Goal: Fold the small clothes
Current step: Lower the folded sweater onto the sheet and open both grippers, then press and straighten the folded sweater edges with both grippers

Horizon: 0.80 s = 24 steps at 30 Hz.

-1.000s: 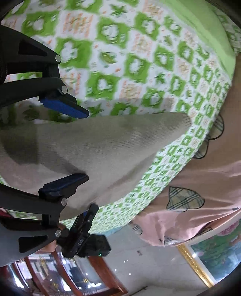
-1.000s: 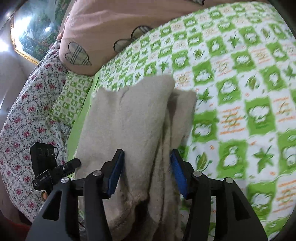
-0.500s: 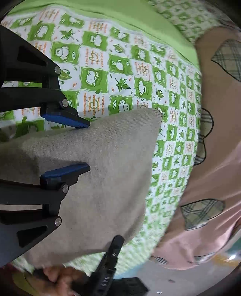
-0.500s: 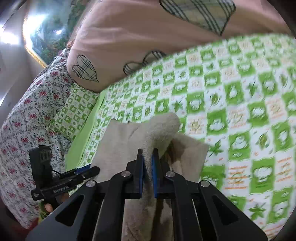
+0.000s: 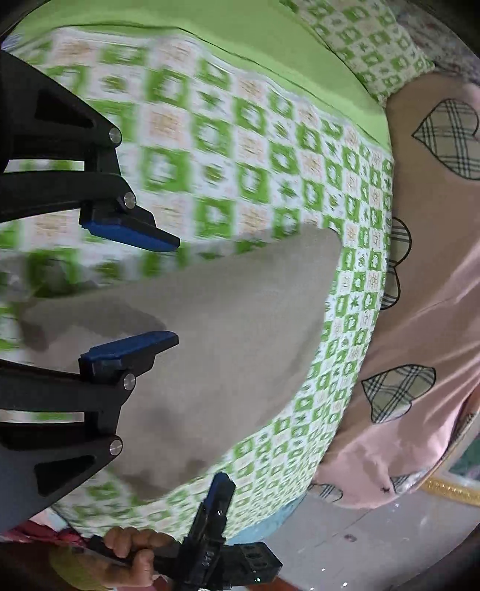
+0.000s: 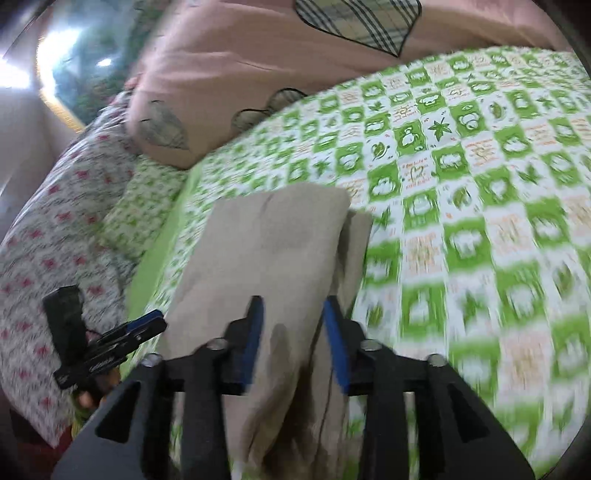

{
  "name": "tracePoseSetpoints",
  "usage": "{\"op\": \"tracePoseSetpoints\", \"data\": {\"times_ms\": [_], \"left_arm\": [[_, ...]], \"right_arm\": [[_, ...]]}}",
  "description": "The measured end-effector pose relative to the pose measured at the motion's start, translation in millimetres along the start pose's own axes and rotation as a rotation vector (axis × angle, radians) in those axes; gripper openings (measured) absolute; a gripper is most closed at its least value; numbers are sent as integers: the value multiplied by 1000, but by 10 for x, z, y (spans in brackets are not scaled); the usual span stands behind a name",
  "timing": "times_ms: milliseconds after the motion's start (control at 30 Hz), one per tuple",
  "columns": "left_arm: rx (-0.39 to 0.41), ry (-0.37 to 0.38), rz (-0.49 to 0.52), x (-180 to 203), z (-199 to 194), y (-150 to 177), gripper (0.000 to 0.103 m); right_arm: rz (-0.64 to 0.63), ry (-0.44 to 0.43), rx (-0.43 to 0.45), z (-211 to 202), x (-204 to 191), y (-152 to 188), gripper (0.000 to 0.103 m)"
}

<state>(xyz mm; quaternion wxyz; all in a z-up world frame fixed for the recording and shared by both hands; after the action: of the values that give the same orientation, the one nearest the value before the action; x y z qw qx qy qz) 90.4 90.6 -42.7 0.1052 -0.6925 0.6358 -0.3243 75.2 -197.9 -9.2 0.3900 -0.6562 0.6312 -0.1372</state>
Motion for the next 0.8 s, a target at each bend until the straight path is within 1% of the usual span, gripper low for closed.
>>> {"op": "tracePoseSetpoints", "data": {"times_ms": [100, 167, 267, 333, 533, 567, 600, 633, 667, 733, 767, 800], "left_arm": [[-15, 1, -19, -58, -171, 360, 45], [-26, 11, -32, -83, -239, 603, 46], [-45, 17, -39, -89, -212, 834, 50], [-61, 4, -33, -50, -136, 889, 50], [-34, -31, 28, 134, -8, 865, 50], [-21, -49, 31, 147, 22, 849, 50], [-17, -78, 30, 146, 73, 818, 45], [-17, -117, 26, 130, 130, 803, 36], [-21, -146, 18, 107, 176, 797, 21], [-8, -172, -5, 101, 184, 804, 19], [8, -185, -10, 111, 163, 810, 14], [20, -200, -11, 119, 141, 818, 13]], "right_arm": [[-10, -27, -8, -156, -104, 277, 43], [-19, -28, -14, -187, -160, 405, 43], [-36, -47, -24, -158, -241, 539, 43], [-43, -44, -50, -83, -259, 605, 43], [-76, -48, -67, 29, -399, 697, 42], [-80, -50, -67, 37, -418, 703, 35], [-87, -61, -71, 53, -435, 702, 26], [-87, -58, -81, 71, -444, 700, 7], [-86, -48, -85, 68, -452, 692, 6], [-98, -41, -64, -8, -491, 633, 6], [-107, -44, -44, -71, -516, 596, 6], [-121, -42, -21, -142, -539, 558, 6]]}}
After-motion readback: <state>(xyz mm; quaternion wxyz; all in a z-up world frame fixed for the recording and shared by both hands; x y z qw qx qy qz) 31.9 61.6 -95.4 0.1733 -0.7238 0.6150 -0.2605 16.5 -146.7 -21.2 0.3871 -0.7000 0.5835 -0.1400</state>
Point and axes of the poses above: each gripper's, at about its wrist camera, not at the fingertips, and z roughly the way its jaws point, x to its right, y to its underside, the point moved 4 cm from there along z, roughly the way its jaws point, and after that the axes turned 9 degrees about -z, right-handed, at the moved point
